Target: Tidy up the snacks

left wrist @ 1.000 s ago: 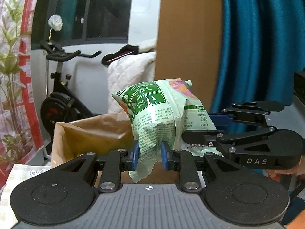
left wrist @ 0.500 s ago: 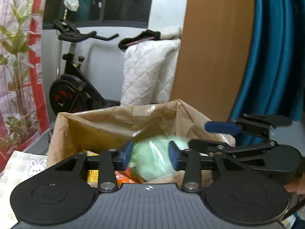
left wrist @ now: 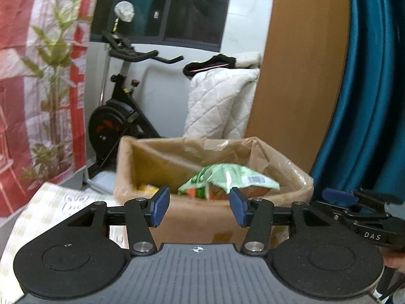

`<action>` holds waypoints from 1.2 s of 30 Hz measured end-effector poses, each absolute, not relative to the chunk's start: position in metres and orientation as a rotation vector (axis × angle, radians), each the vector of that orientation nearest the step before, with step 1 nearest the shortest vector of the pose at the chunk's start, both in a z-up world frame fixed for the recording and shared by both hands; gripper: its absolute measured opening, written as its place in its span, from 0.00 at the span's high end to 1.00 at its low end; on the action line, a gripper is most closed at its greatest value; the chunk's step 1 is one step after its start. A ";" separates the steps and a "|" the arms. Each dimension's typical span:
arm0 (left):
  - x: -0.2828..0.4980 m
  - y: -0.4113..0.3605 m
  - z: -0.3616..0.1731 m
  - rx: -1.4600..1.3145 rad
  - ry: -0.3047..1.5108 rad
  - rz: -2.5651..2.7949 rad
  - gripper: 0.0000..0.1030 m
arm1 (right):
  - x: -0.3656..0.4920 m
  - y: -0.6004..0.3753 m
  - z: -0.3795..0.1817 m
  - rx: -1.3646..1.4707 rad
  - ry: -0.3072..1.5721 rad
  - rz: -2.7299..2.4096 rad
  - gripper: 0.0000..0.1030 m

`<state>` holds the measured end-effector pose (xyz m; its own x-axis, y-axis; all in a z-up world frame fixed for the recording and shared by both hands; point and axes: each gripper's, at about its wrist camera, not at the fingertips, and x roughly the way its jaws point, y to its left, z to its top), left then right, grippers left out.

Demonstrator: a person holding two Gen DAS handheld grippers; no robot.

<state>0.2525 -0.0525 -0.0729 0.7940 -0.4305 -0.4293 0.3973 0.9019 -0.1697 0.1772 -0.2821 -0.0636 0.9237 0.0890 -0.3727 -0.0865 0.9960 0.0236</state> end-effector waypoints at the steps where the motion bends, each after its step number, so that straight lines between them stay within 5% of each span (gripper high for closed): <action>1: 0.249 -0.048 -0.077 -0.083 0.484 -0.435 0.47 | 0.172 -0.286 -0.069 0.024 0.386 0.084 0.56; 20: 0.261 -0.022 -0.167 -0.096 0.685 -0.345 0.47 | 0.179 -0.305 -0.216 0.176 0.685 -0.035 0.56; 36: 0.262 -0.025 -0.202 -0.120 0.750 -0.315 0.46 | 0.194 -0.283 -0.265 0.124 0.732 -0.058 0.52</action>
<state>0.2618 -0.0254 -0.2022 0.6872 -0.3232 -0.6507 0.2383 0.9463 -0.2184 0.1941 -0.2833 -0.2645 0.7424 -0.0090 -0.6699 0.0961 0.9910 0.0931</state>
